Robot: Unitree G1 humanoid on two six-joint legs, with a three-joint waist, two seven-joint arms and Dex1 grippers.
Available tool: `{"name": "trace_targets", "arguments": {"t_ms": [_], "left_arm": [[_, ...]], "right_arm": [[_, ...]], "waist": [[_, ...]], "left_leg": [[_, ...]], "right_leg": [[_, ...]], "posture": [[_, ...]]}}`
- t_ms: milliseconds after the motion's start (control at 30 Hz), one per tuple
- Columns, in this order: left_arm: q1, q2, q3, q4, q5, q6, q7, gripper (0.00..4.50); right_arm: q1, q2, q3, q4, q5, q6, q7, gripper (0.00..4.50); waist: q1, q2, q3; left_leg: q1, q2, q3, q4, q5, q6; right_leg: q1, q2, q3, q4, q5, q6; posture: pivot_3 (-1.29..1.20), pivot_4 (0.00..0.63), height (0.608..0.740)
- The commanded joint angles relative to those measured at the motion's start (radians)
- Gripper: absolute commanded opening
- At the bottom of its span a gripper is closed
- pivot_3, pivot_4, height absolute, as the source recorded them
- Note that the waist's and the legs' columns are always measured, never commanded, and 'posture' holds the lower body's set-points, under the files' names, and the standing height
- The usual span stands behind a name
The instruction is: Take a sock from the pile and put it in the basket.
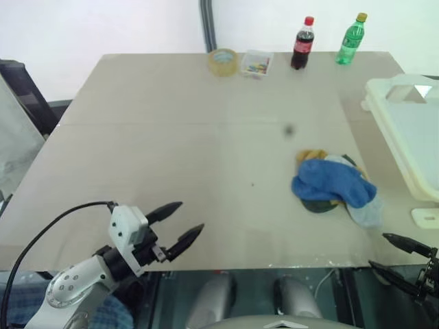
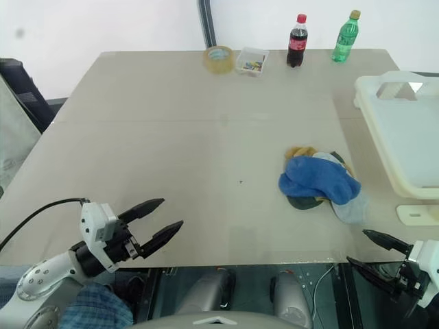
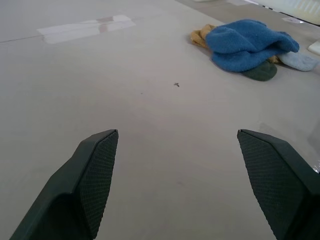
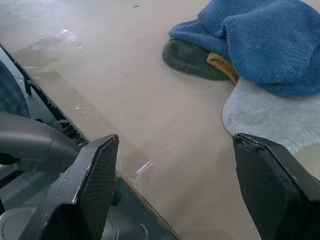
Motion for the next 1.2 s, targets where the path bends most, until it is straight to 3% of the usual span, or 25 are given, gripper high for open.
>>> {"name": "trace_targets", "arguments": {"t_ms": [33,600,1200], "left_arm": [[0.014,-0.014,0.013,0.007,0.013,-0.051,-0.03,4.14],[0.038,-0.079,0.006,0.214,0.068,-0.272,-0.207,4.14],[0.023,-0.091,0.004,0.279,0.055,-0.336,-0.267,4.14]], "right_arm": [[-0.002,0.001,-0.031,-0.014,0.01,-0.004,0.003,3.7],[-0.028,0.005,-0.018,-0.017,-0.005,0.004,0.0,3.7],[-0.06,0.009,0.013,-0.096,-0.005,0.035,-0.029,3.7]], "waist": [[0.0,0.0,0.0],[-0.001,0.001,-0.001],[-0.002,0.001,-0.001]], "left_leg": [[0.0,0.0,0.0,0.0,0.0,0.0],[0.0,0.0,0.001,0.002,0.0,0.0],[0.002,0.0,0.002,0.007,0.0,0.0]], "right_leg": [[0.0,0.0,0.0,0.0,0.0,0.0],[0.0,0.0,0.0,0.002,0.001,0.0],[0.0,0.001,0.002,0.011,0.001,0.0]], "posture": [[0.0,0.15,0.74],[0.0,0.15,0.74],[0.0,0.15,0.74]]}}
